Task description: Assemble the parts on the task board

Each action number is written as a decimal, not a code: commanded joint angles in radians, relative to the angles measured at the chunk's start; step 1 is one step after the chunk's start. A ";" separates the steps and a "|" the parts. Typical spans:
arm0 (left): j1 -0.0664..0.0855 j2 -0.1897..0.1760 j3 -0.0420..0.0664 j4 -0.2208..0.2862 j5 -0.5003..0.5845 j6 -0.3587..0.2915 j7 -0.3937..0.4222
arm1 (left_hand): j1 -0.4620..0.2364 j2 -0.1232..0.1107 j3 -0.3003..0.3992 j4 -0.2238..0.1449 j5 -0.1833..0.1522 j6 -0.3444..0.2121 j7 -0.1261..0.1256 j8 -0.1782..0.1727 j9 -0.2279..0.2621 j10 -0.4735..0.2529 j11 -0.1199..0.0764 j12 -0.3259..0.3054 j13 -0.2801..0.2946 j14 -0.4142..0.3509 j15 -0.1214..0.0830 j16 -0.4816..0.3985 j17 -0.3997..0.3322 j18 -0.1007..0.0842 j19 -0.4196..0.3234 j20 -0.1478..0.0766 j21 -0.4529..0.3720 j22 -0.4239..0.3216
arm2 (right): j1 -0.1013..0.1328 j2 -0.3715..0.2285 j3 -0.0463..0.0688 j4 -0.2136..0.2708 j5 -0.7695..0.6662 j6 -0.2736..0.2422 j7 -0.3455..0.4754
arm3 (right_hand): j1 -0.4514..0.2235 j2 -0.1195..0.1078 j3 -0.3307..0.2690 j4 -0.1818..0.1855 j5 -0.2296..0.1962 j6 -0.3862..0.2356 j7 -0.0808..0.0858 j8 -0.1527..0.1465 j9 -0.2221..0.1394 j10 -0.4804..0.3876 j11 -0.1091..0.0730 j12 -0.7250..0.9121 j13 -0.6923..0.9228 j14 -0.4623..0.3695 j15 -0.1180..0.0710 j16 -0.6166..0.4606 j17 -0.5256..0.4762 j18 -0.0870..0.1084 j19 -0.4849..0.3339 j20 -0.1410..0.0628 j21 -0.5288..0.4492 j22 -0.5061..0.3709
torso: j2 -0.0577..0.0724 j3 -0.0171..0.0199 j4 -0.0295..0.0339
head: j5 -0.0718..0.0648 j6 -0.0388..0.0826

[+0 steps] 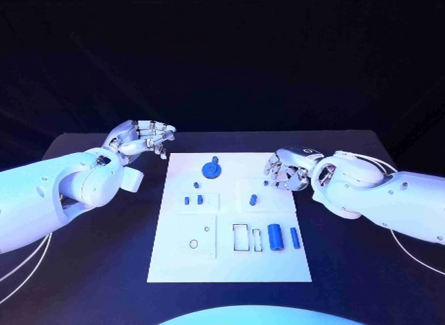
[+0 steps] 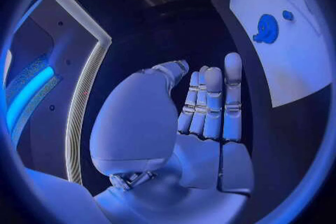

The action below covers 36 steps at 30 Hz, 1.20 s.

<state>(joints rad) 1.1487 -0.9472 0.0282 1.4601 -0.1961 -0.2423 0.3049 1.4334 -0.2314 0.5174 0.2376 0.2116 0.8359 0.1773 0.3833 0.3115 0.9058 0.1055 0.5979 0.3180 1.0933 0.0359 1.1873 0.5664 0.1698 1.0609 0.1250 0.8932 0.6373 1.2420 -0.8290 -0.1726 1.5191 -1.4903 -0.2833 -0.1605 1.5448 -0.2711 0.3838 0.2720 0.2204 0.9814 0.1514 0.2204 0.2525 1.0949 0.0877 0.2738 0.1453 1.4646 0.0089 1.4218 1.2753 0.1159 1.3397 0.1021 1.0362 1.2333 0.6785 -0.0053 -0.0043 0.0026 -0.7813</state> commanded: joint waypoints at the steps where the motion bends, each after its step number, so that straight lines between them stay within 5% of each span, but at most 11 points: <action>1: 0.001 0.003 0.001 0.006 0.085 -0.036 0.059 | 0.008 0.002 0.001 -0.005 0.001 -0.008 -0.001 0.007 0.002 -0.004 0.001 -0.003 -0.002 -0.008 -0.002 -0.005 -0.002 0.015 -0.006 0.001 -0.006 -0.003 | -0.008 0.011 0.000 0.002 -0.094 0.044 -0.051 | -0.018 0.000 0.008 0.002 0.009 0.010 0.003 0.005 0.002 0.012 -0.001 -0.008 -0.007 0.048 -0.003 0.007 0.002 -0.008 0.011 0.002 0.011 0.008 | 0.000 -0.0007 0.0029 | -0.003 -0.005; 13: 0.002 0.000 0.001 0.014 0.085 -0.033 0.060 | 0.013 0.003 0.002 -0.009 0.001 -0.010 0.000 0.010 0.003 -0.004 0.002 -0.002 -0.005 -0.009 -0.002 -0.007 -0.004 0.015 -0.006 0.001 -0.009 -0.005 | -0.028 0.042 0.000 0.000 -0.152 -0.012 -0.085 | -0.048 0.003 0.027 0.003 0.028 0.031 0.001 0.015 0.006 0.043 -0.005 -0.018 -0.025 0.052 -0.006 0.018 0.017 -0.014 0.027 0.003 0.046 0.034 | -0.001 0.0008 0.0015 | -0.002 -0.007; 16: 0.002 0.000 0.001 0.015 0.085 -0.033 0.060 | 0.013 0.003 0.002 -0.009 0.001 -0.010 0.000 0.010 0.003 -0.004 0.002 -0.002 -0.005 -0.009 -0.002 -0.007 -0.004 0.015 -0.006 0.001 -0.009 -0.005 | -0.030 0.048 0.000 -0.002 -0.156 -0.018 -0.088 | -0.048 0.007 0.048 -0.004 -0.007 0.035 -0.001 0.016 0.007 0.053 -0.007 -0.026 -0.034 0.052 -0.008 0.021 0.019 -0.015 0.030 0.001 0.052 0.040 | -0.001 0.0015 0.0013 | -0.001 -0.007; 36: 0.002 -0.001 0.001 0.014 0.063 -0.026 0.045 | 0.014 0.001 0.001 -0.010 0.000 -0.015 0.002 0.011 0.002 -0.006 0.004 -0.003 -0.008 -0.010 -0.001 -0.008 -0.006 0.015 -0.005 0.002 -0.012 -0.007 | -0.042 0.067 0.000 -0.017 -0.187 -0.012 -0.118 | -0.057 0.035 0.133 -0.039 -0.049 0.068 -0.014 0.032 0.015 0.102 -0.020 -0.038 -0.052 0.054 -0.018 0.028 0.025 -0.020 0.041 -0.007 0.080 0.066 | 0.000 0.0032 0.0003 | -0.001 -0.011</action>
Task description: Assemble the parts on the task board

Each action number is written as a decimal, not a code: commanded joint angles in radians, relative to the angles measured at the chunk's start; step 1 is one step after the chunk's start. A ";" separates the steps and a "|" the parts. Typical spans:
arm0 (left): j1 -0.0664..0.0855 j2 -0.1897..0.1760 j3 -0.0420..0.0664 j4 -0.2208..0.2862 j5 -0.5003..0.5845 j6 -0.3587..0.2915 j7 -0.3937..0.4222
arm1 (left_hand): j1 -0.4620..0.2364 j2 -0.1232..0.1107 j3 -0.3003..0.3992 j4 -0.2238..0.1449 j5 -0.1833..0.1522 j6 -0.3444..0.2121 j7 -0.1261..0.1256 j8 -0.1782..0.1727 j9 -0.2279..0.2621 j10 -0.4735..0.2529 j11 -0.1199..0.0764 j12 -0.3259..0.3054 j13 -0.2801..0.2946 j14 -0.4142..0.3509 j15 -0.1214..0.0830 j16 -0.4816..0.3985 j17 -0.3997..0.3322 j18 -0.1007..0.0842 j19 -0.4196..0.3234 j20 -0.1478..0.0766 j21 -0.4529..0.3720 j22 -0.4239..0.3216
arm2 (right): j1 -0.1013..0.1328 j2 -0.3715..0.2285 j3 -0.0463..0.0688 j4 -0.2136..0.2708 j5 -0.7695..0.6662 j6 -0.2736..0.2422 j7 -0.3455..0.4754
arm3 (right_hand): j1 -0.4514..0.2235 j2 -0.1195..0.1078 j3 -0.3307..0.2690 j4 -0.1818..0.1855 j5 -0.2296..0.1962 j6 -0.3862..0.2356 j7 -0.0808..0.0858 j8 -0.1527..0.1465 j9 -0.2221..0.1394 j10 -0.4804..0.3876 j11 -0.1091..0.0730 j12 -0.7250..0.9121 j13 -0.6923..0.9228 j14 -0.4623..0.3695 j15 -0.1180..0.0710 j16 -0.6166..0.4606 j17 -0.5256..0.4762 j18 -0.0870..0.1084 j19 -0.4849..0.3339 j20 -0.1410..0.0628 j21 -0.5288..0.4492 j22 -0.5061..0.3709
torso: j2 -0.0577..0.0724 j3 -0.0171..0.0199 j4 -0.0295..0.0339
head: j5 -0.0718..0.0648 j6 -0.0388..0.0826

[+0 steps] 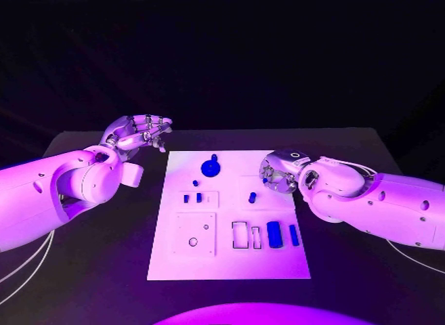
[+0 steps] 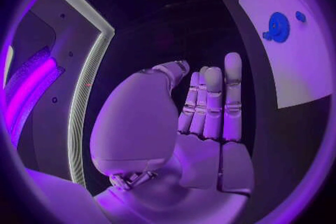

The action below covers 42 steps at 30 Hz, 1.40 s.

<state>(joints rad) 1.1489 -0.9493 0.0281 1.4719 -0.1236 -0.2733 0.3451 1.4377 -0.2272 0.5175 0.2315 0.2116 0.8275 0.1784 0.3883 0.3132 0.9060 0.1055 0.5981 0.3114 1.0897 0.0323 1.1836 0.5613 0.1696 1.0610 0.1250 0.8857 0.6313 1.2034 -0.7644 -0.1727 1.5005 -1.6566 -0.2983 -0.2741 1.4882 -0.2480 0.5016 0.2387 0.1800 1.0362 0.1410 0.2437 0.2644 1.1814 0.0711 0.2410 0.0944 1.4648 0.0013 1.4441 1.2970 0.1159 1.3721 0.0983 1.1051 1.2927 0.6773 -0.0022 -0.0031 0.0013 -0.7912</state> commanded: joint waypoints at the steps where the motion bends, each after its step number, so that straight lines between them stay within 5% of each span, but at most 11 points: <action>1: 0.001 0.002 0.001 0.003 -0.012 0.005 0.004 | 0.010 -0.003 0.001 -0.004 0.000 -0.008 0.001 0.006 0.001 -0.006 0.004 -0.003 -0.002 -0.002 0.003 -0.001 0.007 0.015 -0.004 0.002 -0.005 -0.002 | -0.004 0.002 0.000 0.001 -0.020 0.005 -0.004 | -0.002 0.014 0.021 -0.009 -0.012 0.016 -0.004 0.010 0.004 0.018 -0.004 -0.007 -0.002 0.054 -0.011 0.006 0.004 -0.021 0.011 -0.004 0.016 0.010 | 0.001 -0.0001 -0.0013 | 0.000 -0.001; 24: 0.001 0.001 0.001 0.004 -0.032 0.007 -0.009 | 0.013 -0.004 0.000 -0.007 -0.001 -0.013 0.003 0.007 0.000 -0.009 0.005 -0.003 -0.006 -0.002 0.003 0.000 0.002 0.015 0.001 0.002 -0.005 -0.003 | -0.015 0.018 -0.001 -0.023 -0.020 0.051 -0.012 | -0.018 0.026 0.066 -0.050 -0.010 0.024 -0.007 0.018 0.012 0.035 -0.008 -0.024 -0.009 0.055 -0.015 0.010 0.007 -0.023 0.015 -0.009 0.028 0.023 | 0.000 -0.0015 -0.0002 | -0.003 -0.006; 42: 0.001 0.000 0.001 0.006 -0.051 0.005 -0.012 | 0.015 -0.004 -0.001 -0.009 -0.001 -0.023 0.006 0.006 0.000 -0.016 0.008 -0.005 -0.011 -0.006 0.006 -0.003 -0.004 0.015 0.003 0.004 -0.008 -0.005 | -0.017 0.015 -0.002 -0.026 -0.002 -0.009 0.015 | -0.081 0.061 0.164 -0.141 -0.007 0.042 -0.018 0.057 0.066 0.095 -0.017 -0.082 -0.023 0.058 -0.023 0.020 0.020 -0.029 0.026 -0.016 0.059 0.054 | -0.001 -0.0009 -0.0003 | -0.008 -0.008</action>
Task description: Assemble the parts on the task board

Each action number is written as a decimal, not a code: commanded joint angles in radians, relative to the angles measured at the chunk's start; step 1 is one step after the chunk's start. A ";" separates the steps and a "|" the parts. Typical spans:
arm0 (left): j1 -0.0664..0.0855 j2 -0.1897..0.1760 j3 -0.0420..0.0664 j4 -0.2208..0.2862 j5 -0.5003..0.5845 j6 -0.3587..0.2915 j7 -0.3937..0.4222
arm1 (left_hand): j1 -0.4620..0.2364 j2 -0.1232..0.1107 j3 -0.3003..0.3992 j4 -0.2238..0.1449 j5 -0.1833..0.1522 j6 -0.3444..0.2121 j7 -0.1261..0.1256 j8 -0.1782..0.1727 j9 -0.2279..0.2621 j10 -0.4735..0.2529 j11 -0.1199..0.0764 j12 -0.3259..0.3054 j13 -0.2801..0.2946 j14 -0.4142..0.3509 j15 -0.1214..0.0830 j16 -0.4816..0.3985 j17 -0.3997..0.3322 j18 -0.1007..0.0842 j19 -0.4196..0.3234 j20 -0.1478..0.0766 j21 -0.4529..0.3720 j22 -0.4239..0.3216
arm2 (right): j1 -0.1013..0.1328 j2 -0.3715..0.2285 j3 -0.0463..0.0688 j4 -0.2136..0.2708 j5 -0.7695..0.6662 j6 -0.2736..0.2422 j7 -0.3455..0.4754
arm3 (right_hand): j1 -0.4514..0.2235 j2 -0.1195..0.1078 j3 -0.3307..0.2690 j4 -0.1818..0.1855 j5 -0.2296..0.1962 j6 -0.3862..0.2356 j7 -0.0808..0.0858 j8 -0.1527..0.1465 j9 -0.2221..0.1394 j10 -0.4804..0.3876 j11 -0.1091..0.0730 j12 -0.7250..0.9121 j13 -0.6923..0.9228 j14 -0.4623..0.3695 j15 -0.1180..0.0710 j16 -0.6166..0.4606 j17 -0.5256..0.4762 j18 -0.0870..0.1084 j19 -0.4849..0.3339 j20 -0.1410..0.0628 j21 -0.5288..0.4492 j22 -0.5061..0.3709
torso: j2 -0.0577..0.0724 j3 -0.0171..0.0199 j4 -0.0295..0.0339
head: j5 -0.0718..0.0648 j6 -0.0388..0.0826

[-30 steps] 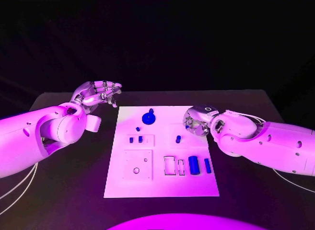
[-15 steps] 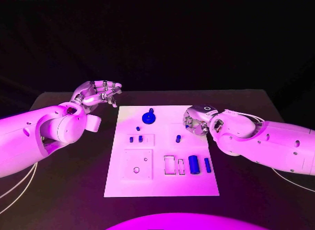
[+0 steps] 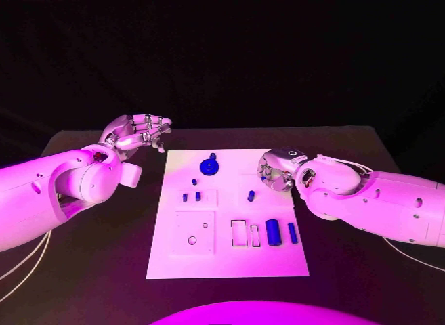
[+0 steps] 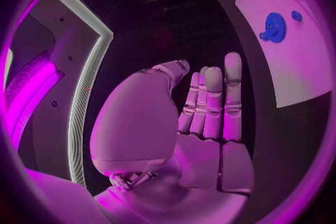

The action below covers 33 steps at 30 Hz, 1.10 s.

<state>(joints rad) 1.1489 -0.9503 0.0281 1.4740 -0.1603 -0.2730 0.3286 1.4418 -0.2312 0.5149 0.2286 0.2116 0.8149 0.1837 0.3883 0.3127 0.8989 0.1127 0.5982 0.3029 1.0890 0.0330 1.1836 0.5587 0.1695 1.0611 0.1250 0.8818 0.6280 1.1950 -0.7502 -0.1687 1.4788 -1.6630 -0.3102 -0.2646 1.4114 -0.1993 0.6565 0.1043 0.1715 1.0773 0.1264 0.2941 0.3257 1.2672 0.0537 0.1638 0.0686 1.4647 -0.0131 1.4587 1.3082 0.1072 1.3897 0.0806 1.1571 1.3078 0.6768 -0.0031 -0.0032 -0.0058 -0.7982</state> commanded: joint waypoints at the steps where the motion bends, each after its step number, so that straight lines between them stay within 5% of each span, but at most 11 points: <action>1: 0.001 0.001 0.001 0.004 -0.016 0.004 0.005 | 0.012 0.000 0.002 -0.008 -0.001 -0.019 0.003 0.004 -0.001 -0.011 0.003 -0.006 -0.004 -0.006 0.006 -0.003 -0.003 0.015 0.003 0.004 -0.005 -0.003 | -0.008 0.000 -0.006 -0.003 0.003 -0.002 0.005 | -0.008 0.013 0.013 -0.011 -0.004 0.000 -0.004 0.009 0.009 0.012 0.000 -0.008 0.003 0.059 -0.008 0.007 0.010 -0.021 0.010 0.001 0.009 0.041 | 0.000 0.0001 -0.0001 | -0.002 -0.001; 33: 0.001 -0.002 0.001 -0.006 -0.020 0.001 0.000 | 0.015 -0.001 0.001 -0.011 0.000 -0.047 0.011 -0.001 -0.006 -0.024 0.010 -0.005 -0.013 -0.008 0.011 -0.002 -0.006 0.015 0.006 0.008 -0.010 -0.006 | 0.010 -0.056 -0.003 0.069 0.010 -0.071 0.014 | -0.026 0.018 0.034 -0.034 -0.023 -0.006 -0.004 0.016 0.026 0.026 -0.001 -0.025 0.003 0.060 -0.009 0.010 0.014 -0.024 0.016 0.000 0.025 0.054 | 0.000 -0.0014 -0.0001 | -0.006 0.005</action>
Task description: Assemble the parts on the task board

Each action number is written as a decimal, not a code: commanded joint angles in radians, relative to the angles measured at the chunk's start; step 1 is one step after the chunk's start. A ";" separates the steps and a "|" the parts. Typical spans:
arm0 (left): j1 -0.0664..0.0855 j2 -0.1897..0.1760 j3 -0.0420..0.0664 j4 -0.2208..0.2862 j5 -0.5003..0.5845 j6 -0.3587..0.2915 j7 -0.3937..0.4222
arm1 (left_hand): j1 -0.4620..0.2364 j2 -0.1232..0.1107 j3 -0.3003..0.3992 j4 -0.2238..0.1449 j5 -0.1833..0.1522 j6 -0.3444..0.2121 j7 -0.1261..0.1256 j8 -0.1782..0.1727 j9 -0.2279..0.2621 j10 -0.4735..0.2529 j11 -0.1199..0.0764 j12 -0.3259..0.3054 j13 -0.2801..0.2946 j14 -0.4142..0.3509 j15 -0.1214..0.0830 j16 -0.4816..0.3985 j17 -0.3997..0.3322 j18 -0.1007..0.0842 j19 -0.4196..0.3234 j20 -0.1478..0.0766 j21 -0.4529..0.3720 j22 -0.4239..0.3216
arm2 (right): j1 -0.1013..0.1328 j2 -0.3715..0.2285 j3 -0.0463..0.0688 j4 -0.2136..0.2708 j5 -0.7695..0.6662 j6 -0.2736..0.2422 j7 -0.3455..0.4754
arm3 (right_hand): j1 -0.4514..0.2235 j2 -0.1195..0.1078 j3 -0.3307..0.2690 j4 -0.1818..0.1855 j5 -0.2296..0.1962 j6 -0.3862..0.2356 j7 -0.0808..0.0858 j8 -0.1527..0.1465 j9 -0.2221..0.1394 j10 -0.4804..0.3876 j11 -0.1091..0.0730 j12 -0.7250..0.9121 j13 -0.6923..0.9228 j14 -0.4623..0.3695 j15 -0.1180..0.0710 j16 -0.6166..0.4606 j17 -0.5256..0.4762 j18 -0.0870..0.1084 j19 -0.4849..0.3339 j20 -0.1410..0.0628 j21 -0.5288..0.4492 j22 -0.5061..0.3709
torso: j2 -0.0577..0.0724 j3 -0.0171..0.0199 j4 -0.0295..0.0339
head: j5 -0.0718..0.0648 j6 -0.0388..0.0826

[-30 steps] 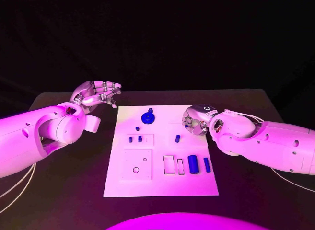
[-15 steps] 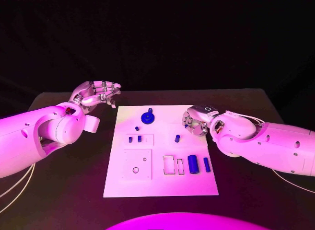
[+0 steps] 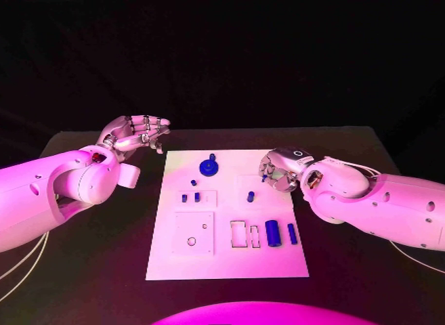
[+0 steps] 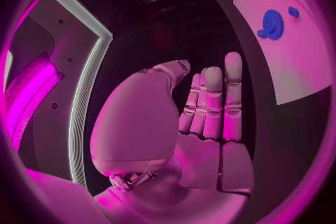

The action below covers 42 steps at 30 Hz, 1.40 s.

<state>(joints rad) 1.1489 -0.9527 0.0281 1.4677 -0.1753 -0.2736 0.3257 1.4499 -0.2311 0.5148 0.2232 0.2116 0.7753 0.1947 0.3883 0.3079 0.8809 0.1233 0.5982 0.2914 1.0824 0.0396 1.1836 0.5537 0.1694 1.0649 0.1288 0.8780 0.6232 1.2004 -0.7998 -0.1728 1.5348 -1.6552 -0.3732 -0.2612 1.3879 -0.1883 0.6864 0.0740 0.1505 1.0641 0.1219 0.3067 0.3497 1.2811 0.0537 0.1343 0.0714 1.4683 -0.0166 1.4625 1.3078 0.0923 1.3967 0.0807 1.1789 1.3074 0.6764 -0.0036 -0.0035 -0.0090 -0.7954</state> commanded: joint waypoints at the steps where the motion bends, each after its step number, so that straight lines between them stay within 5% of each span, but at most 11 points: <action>1: 0.001 0.000 0.001 0.000 -0.005 0.002 0.003 | 0.007 -0.001 0.001 -0.005 0.000 -0.007 0.000 -0.001 -0.001 -0.006 -0.001 -0.005 -0.001 -0.002 0.005 -0.002 -0.001 0.015 0.002 0.005 -0.006 -0.001 | 0.006 -0.009 0.001 0.020 0.002 -0.009 0.010 | -0.003 0.006 0.005 -0.005 -0.002 0.008 0.000 0.004 0.003 0.012 -0.001 0.004 0.000 0.057 -0.006 0.007 0.016 -0.009 0.009 0.000 0.004 0.055 | 0.000 -0.0007 0.0001 | -0.002 0.004; 11: 0.001 0.001 0.001 0.001 -0.005 0.003 0.003 | 0.007 -0.002 0.001 -0.006 0.000 -0.022 0.003 -0.006 -0.005 -0.011 0.002 -0.004 -0.005 -0.002 0.007 -0.001 -0.003 0.015 0.003 0.007 -0.007 -0.003 | 0.026 -0.038 0.004 0.100 0.003 -0.012 0.005 | -0.006 0.006 0.009 -0.009 0.001 0.007 0.000 0.005 0.005 0.014 -0.001 0.001 0.000 0.057 -0.006 0.007 0.015 -0.009 0.010 0.000 0.005 0.056 | -0.002 -0.0032 -0.0008 | 0.000 0.011; 20: 0.001 0.008 0.001 0.001 -0.005 0.006 0.000 | 0.010 -0.001 0.002 -0.008 0.001 -0.025 0.004 -0.007 -0.007 -0.012 0.002 -0.003 -0.005 -0.003 0.007 -0.001 -0.003 0.015 0.004 0.007 -0.008 -0.003 | 0.031 -0.012 0.004 0.188 0.002 -0.005 0.009 | -0.008 0.006 0.010 -0.011 0.001 0.007 0.000 0.006 0.007 0.015 -0.001 0.000 0.001 0.057 -0.006 0.008 0.017 -0.009 0.010 0.000 0.006 0.057 | -0.008 -0.0054 0.0037 | 0.034 0.008; 24: 0.001 0.012 0.001 -0.001 -0.005 0.007 -0.001 | 0.012 -0.002 0.003 -0.010 0.000 -0.032 0.006 -0.009 -0.009 -0.014 0.003 -0.001 -0.007 -0.003 0.008 0.000 -0.004 0.015 0.004 0.008 -0.008 -0.004 | 0.028 0.026 0.004 0.210 0.002 0.001 0.017 | -0.010 0.005 0.011 -0.013 0.000 0.006 0.000 0.006 0.008 0.016 -0.001 -0.001 0.001 0.057 -0.006 0.008 0.016 -0.008 0.009 0.000 0.003 0.056 | -0.010 -0.0070 0.0034 | 0.060 0.003; 30: 0.001 0.022 0.001 -0.003 -0.005 0.009 -0.003 | 0.013 -0.002 0.003 -0.011 0.000 -0.033 0.006 -0.010 -0.010 -0.014 0.003 0.000 -0.007 -0.003 0.008 0.000 -0.004 0.015 0.004 0.008 -0.008 -0.004 | 0.018 0.092 0.003 0.215 0.005 0.016 0.029 | -0.010 0.005 0.012 -0.013 0.000 0.006 0.001 0.006 0.008 0.016 -0.001 -0.002 0.001 0.057 -0.006 0.008 0.015 -0.008 0.008 0.000 0.000 0.055 | -0.009 -0.0100 0.0034 | 0.087 -0.002; 42: 0.002 0.034 0.001 -0.003 -0.005 0.014 -0.008 | 0.013 -0.002 0.003 -0.011 0.000 -0.034 0.006 -0.010 -0.011 -0.014 0.004 0.000 -0.007 -0.003 0.008 0.000 -0.005 0.015 0.005 0.008 -0.008 -0.004 | -0.034 0.174 -0.006 0.171 0.008 0.025 0.051 | -0.012 0.006 0.014 -0.016 0.001 0.004 0.001 0.006 0.010 0.016 0.000 -0.004 0.000 0.056 -0.006 0.006 0.011 -0.007 0.006 0.000 -0.004 0.053 | -0.007 -0.0078 0.0035 | 0.122 -0.017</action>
<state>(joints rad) 1.1492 -0.9219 0.0279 1.4633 -0.1771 -0.2722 0.3168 1.4539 -0.2350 0.5148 0.2178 0.2116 0.7488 0.1928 0.3847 0.2979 0.8702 0.1271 0.5982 0.2855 1.0790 0.0431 1.1836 0.5504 0.1693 1.0684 0.1323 0.8742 0.6202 1.1699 -0.6299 -0.1779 1.7099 -1.6453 -0.3654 -0.2340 1.3740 -0.1921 0.6971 0.0605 0.1493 1.0609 0.1253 0.3099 0.3591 1.2898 0.0555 0.1292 0.0711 1.4683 -0.0164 1.4662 1.3073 0.0923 1.4039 0.0806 1.1786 1.3077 0.6690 -0.0119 0.0001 0.1079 -0.8095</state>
